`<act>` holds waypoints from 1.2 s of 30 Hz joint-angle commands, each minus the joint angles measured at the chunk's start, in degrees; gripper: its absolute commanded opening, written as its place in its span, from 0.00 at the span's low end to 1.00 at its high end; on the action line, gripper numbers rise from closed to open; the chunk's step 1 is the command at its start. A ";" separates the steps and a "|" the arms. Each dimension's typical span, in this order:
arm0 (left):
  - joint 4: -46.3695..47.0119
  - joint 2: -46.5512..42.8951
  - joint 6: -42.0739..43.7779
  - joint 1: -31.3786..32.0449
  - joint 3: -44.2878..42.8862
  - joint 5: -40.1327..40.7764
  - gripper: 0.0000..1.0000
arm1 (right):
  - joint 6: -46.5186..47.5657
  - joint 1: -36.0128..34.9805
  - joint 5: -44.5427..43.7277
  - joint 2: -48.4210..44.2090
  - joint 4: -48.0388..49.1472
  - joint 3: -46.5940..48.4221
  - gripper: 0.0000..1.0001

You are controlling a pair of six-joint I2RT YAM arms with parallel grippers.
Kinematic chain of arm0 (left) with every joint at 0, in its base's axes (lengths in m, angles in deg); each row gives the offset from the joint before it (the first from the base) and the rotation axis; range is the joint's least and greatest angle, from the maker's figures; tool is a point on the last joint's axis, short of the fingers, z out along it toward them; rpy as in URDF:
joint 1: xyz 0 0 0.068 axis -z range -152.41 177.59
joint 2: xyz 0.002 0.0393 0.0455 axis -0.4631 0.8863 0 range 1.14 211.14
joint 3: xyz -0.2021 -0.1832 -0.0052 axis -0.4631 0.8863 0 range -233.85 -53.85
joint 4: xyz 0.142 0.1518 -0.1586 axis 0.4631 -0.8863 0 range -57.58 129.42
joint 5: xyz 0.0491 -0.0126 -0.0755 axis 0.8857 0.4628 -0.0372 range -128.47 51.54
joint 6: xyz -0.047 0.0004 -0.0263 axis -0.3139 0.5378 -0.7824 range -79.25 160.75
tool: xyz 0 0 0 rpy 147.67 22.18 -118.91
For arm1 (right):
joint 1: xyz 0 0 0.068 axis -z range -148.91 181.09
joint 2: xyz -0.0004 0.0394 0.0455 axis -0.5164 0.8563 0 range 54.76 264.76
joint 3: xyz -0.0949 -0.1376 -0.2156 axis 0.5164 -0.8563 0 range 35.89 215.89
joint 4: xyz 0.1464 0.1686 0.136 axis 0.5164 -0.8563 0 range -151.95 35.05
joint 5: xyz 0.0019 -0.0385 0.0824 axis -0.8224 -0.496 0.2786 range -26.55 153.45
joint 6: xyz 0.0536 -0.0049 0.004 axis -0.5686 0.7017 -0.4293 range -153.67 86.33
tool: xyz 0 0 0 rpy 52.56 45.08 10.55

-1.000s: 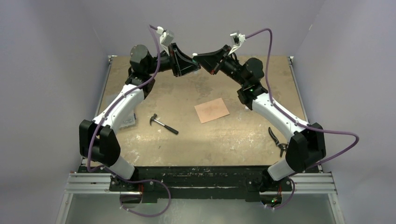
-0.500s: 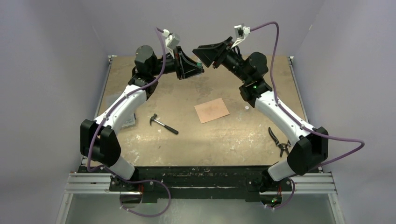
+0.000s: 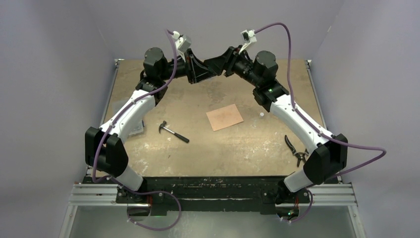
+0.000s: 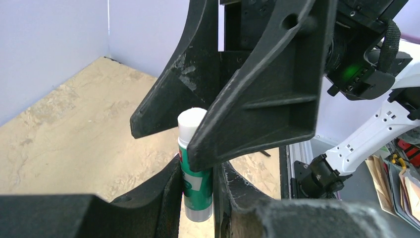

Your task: Place the letter into the envelope and seal it

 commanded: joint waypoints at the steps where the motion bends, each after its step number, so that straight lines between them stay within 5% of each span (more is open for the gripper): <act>1: 2.49 -0.46 0.04 -0.01 -1.58 1.88 0.00 | 0.79 0.01 1.35 0.71 0.19 1.31 0.51; 7: 2.03 -1.59 -1.47 -0.01 -1.64 8.49 0.00 | -2.24 0.01 3.44 0.71 3.91 0.17 0.19; 11: 0.94 -1.92 -2.06 -0.07 -0.78 10.08 0.28 | -8.48 0.16 -0.61 -0.80 7.32 -1.95 0.09; 15: 3.41 -1.90 -4.55 -0.05 2.02 9.95 0.44 | -15.19 1.02 -3.82 -2.14 11.87 -3.34 0.09; 20: 16.29 -0.61 -13.86 -0.01 6.77 8.24 0.48 | -20.64 1.22 -2.48 -1.96 13.78 -3.37 0.10; 26: 27.44 1.20 -22.31 -0.01 8.76 7.56 0.46 | -22.36 1.38 -1.41 -1.40 14.48 -3.93 0.11; 32: 26.90 1.37 -22.21 -0.01 8.60 7.81 0.35 | -22.81 1.33 -0.83 -0.75 14.44 -4.33 0.12; 36: 24.54 1.07 -20.71 -0.01 8.47 8.26 0.37 | -22.18 1.33 -0.96 -0.26 13.09 -3.91 0.13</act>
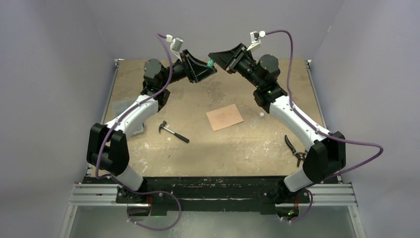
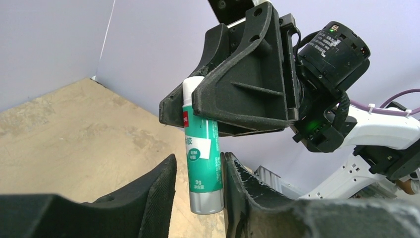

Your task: Place the letter into the envelope and seal it

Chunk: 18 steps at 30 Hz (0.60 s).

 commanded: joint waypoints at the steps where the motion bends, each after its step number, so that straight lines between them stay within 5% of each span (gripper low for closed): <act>1: 0.57 -0.07 0.81 -0.18 -0.02 1.03 0.37 | -0.69 -0.14 0.66 -1.21 1.62 0.23 0.13; 4: -2.55 -0.14 2.72 -0.18 -0.43 2.15 0.34 | -0.39 -0.12 0.45 -1.14 1.63 0.27 0.14; 7: -6.31 0.04 5.25 -0.18 -1.32 2.99 0.03 | 0.17 -0.13 0.00 -0.98 0.90 0.57 0.16; 8: -8.94 0.06 6.60 -0.18 -1.80 3.57 0.00 | 1.00 -0.14 0.05 -0.88 -0.22 0.89 0.20; 13: -18.42 0.16 14.38 -0.27 -3.59 6.30 0.00 | 6.37 0.14 -0.92 -2.06 -7.55 0.87 0.77; 18: -30.48 0.50 22.46 -0.44 -4.65 12.19 0.00 | 12.62 2.34 -6.13 -4.38 -17.38 0.70 0.90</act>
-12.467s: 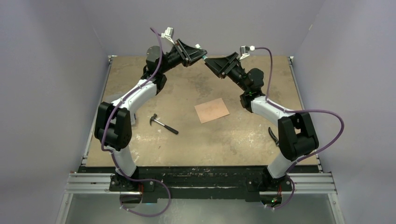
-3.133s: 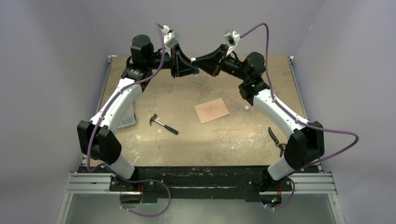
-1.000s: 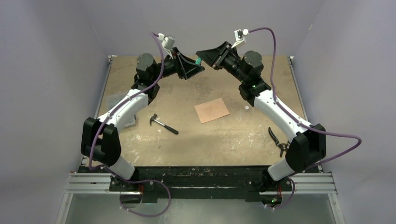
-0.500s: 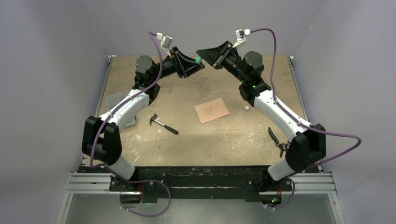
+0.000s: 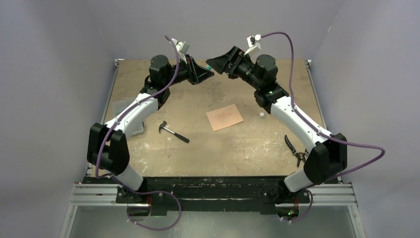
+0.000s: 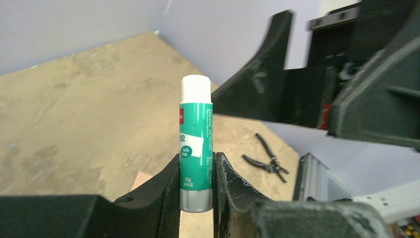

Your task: Place the letter into the envelope and seal it

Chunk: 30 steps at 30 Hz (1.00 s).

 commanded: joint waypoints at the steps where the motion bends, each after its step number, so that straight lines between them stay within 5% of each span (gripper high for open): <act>1: -12.84 0.11 10.50 -0.47 -2.77 7.93 0.00 | 7.06 2.51 -7.58 -4.14 -10.85 0.70 0.90; 5: -21.44 0.19 15.10 -0.47 -2.99 16.68 0.00 | 14.26 4.76 -24.13 -3.60 -24.31 -1.17 0.87; 11: -26.37 0.33 17.89 -0.47 -2.23 20.21 0.00 | 16.56 11.91 -30.86 1.47 -40.37 -3.33 0.83; 19: -24.30 1.03 17.22 -0.47 -1.12 16.85 0.00 | 16.33 16.35 -32.45 7.36 -43.46 -10.42 0.81; 24: -23.93 1.84 17.18 -0.47 -1.88 15.49 0.00 | 18.18 17.09 -29.71 12.80 -43.08 -8.35 0.65; 30: -23.01 2.39 17.12 -0.47 -2.62 14.49 0.00 | 18.77 17.53 -31.77 17.84 -43.91 -4.94 0.59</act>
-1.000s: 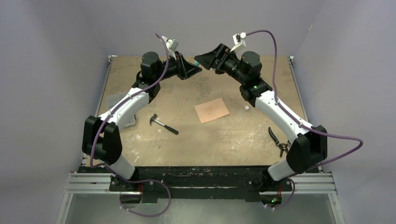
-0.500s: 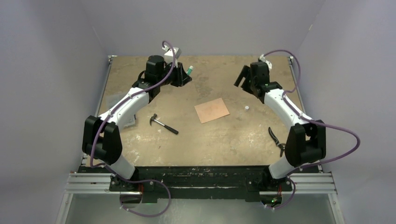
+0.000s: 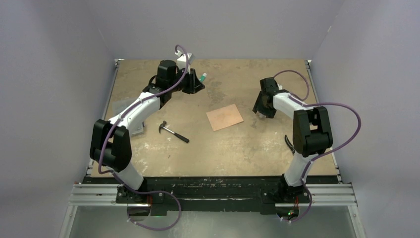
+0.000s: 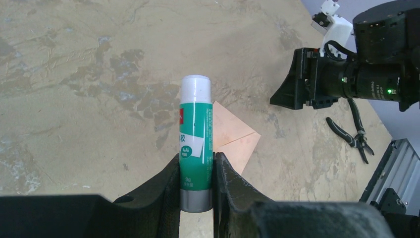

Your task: Place the letter into the envelope and seal it

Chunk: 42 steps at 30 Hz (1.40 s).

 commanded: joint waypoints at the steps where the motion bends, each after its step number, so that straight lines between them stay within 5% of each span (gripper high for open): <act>1: 3.61 0.08 0.92 -0.36 -2.09 -1.81 0.00 | 1.31 0.59 -1.86 1.43 -0.80 4.11 0.58; 14: 3.82 0.71 0.99 -0.36 -2.40 -2.42 0.00 | 2.01 0.95 -1.24 3.50 -0.72 5.32 0.45; 30: 3.82 0.71 0.86 -0.36 -2.37 -2.47 0.00 | 2.45 1.14 -0.03 4.27 -1.56 4.89 0.43; 42: 4.56 0.87 1.28 -0.36 -2.31 -4.73 0.00 | 4.85 1.14 3.31 0.89 -0.85 8.08 0.02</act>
